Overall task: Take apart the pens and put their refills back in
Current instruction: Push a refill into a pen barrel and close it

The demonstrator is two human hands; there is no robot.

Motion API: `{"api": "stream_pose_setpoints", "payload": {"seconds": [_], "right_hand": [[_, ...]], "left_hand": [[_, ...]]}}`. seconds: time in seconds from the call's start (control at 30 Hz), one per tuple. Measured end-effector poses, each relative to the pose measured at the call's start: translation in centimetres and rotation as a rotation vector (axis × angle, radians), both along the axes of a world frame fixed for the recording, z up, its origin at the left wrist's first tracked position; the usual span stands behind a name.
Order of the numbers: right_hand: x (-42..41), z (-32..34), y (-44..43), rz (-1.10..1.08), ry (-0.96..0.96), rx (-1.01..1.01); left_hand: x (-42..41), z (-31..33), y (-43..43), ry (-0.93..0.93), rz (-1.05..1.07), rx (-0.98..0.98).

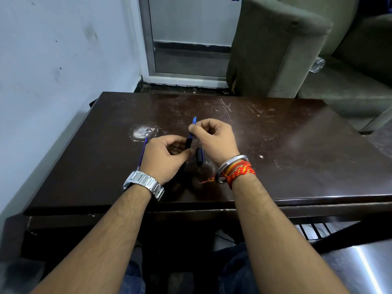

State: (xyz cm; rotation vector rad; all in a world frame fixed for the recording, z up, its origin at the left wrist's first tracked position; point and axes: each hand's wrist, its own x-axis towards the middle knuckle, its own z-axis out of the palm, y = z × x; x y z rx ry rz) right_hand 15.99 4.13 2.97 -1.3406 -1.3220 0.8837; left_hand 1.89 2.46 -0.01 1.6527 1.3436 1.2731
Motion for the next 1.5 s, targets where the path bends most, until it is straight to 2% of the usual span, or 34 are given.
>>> {"api": "stream_pose_setpoints", "payload": {"seconds": [0.1,0.33,0.67,0.87,1.07,1.17,1.37,1.5], "right_hand": [[0.19,0.02,-0.03,0.003,-0.005,-0.027],[-0.02,0.27,-0.19,-0.048,0.220,-0.006],[-0.25,0.35,-0.27,-0.008,0.159,0.005],[-0.21,0.29,-0.30,0.013,0.264,-0.008],[-0.23,0.18,-0.18,0.020,0.254,-0.003],[-0.34,0.08,-0.23,0.041,0.273,-0.010],[-0.32,0.27,-0.34,0.052,0.245,-0.018],[-0.30,0.32,-0.42,0.069,0.242,-0.022]], "left_hand": [[0.02,-0.23,0.01,0.016,0.004,-0.016],[0.02,-0.37,0.30,0.016,0.017,-0.018],[0.25,-0.25,0.22,0.003,0.050,-0.027],[0.76,-0.04,0.18,-0.075,0.006,-0.120],[0.45,0.01,-0.06,-0.025,0.163,-0.050],[0.74,0.29,0.04,-0.123,0.086,-0.109],[0.59,0.22,-0.02,-0.056,0.157,-0.046],[0.75,0.17,0.12,-0.155,0.094,-0.095]]}}
